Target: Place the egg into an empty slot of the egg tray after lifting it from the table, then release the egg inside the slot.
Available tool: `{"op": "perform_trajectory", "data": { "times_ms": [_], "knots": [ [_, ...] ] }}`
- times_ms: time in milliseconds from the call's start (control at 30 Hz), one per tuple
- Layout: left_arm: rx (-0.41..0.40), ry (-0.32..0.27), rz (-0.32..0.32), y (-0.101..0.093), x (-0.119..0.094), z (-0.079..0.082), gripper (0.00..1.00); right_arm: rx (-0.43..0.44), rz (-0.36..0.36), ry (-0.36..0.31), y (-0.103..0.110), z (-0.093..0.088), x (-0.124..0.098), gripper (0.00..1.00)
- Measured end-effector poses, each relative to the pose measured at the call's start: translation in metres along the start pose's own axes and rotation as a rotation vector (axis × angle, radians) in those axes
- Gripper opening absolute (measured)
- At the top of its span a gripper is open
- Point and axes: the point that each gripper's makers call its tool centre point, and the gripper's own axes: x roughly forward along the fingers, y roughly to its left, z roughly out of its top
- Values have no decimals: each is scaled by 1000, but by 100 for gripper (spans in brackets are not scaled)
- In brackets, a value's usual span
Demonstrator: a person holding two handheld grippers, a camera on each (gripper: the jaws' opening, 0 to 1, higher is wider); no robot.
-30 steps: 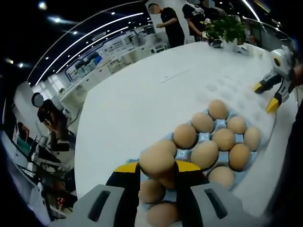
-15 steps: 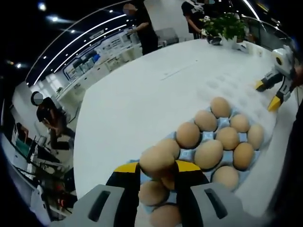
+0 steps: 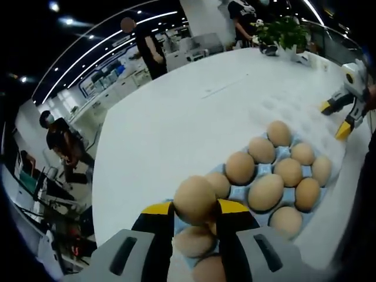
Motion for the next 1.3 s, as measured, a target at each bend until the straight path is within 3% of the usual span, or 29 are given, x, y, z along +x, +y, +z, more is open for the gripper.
{"op": "perform_trajectory", "data": {
  "times_ms": [400,900,1300],
  "knots": [
    [47,-12,-12,-7,-7,0,27,0,-6,-2,-1,0,0,49],
    [49,15,13,7,-18,-11,27,0,-5,-7,0,0,-1,49],
    [198,95,15,21,-12,-20,27,-1,-3,-15,0,1,-3,49]
  ]
}}
